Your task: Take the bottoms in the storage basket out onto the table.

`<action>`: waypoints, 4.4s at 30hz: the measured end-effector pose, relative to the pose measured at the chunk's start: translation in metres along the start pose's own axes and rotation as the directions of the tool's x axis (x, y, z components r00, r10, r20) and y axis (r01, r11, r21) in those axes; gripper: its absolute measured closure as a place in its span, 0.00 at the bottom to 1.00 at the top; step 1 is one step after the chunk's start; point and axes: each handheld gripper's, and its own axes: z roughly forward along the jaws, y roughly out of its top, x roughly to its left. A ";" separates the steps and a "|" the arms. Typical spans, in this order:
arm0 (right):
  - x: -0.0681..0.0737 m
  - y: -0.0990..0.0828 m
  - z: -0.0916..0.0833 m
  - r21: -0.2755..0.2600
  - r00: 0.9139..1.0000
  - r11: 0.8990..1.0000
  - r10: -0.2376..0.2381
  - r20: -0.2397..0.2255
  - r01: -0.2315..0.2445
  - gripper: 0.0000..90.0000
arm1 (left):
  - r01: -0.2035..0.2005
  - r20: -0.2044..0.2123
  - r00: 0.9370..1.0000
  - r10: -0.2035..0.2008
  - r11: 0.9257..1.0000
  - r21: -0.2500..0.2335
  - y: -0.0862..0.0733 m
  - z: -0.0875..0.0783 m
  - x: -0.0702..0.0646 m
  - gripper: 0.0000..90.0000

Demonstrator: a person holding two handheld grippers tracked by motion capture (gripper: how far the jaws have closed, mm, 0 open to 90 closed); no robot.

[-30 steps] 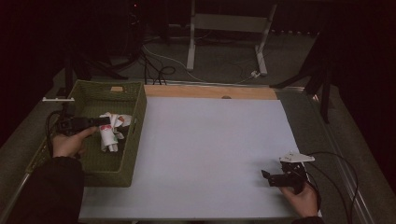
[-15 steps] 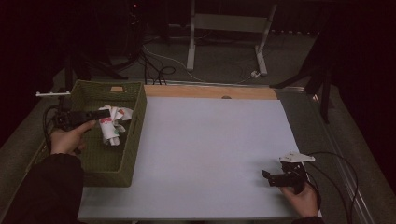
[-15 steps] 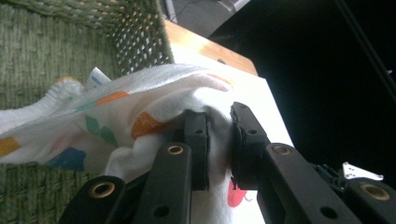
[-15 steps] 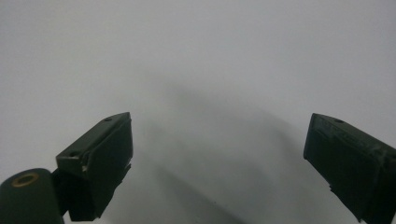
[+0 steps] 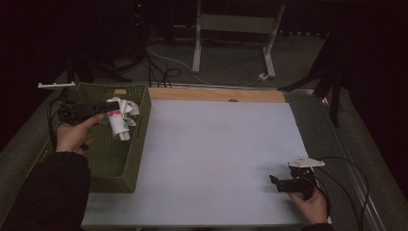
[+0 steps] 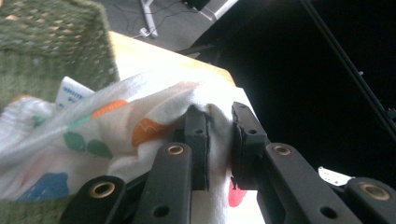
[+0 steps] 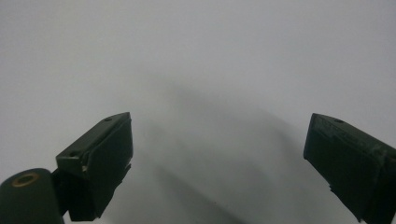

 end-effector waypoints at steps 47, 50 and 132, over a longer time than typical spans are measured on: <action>-0.002 0.001 -0.001 -0.023 1.000 1.000 0.018 -0.016 -0.018 0.09 | -0.149 0.087 0.988 0.131 0.955 0.255 -0.025 0.172 -0.080 0.89; -0.003 0.001 -0.001 -0.023 1.000 1.000 0.014 -0.019 -0.015 0.09 | -0.157 0.090 0.986 0.137 0.949 0.275 -0.033 0.190 -0.082 0.88; 0.015 0.011 0.014 0.011 0.998 1.000 -0.017 -0.063 0.017 0.09 | -0.275 -0.028 0.952 0.306 0.887 0.371 -0.167 0.222 -0.044 0.30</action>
